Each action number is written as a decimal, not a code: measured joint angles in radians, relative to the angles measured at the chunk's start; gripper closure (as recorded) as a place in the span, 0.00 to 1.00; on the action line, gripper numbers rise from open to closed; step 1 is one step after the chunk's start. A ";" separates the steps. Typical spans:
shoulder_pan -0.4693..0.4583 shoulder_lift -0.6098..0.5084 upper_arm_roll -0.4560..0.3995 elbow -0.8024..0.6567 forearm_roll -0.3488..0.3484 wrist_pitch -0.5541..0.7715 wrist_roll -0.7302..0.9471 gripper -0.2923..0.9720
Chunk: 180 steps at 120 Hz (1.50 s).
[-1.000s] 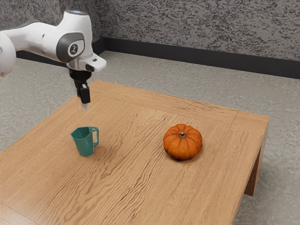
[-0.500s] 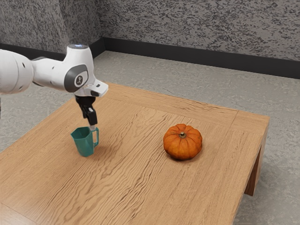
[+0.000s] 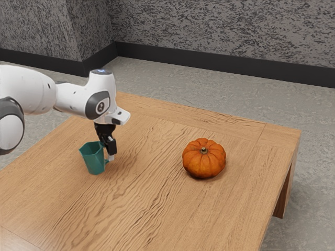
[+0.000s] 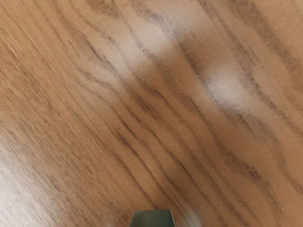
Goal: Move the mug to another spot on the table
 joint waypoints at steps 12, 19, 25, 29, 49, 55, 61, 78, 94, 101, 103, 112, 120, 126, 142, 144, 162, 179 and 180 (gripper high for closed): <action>0.001 0.014 0.000 0.000 0.002 0.002 -0.003 0.27; 0.001 0.016 0.001 0.000 0.004 0.003 -0.006 0.34; 0.002 0.016 0.001 0.000 0.005 0.003 -0.010 0.43; 0.002 0.016 0.001 0.000 0.006 0.004 -0.012 0.48; -0.002 0.013 0.002 0.000 0.020 0.006 -0.029 0.59; -0.003 0.005 0.002 0.000 0.038 0.002 -0.043 0.62; -0.003 -0.010 0.002 0.000 0.050 -0.010 -0.056 0.64; -0.010 -0.051 0.002 0.018 0.072 -0.103 -0.105 0.68; -0.045 -0.052 -0.001 0.075 0.084 -0.241 -0.168 0.69; -0.068 -0.049 -0.002 0.088 0.086 -0.286 -0.195 0.69; -0.074 -0.048 -0.003 0.091 0.087 -0.296 -0.202 0.69; -0.089 -0.037 -0.003 0.115 0.087 -0.336 -0.233 0.70; -0.094 -0.015 -0.005 0.154 0.083 -0.361 -0.257 0.70; -0.102 0.022 -0.007 0.211 0.079 -0.382 -0.274 0.70; -0.129 0.118 -0.011 0.329 0.068 -0.428 -0.314 0.71; -0.130 0.129 -0.012 0.340 0.066 -0.432 -0.318 0.71; -0.140 0.188 -0.020 0.419 0.043 -0.456 -0.355 0.71; -0.150 0.227 -0.023 0.471 0.001 -0.468 -0.389 0.72; -0.150 0.230 -0.023 0.474 0.000 -0.468 -0.391 0.72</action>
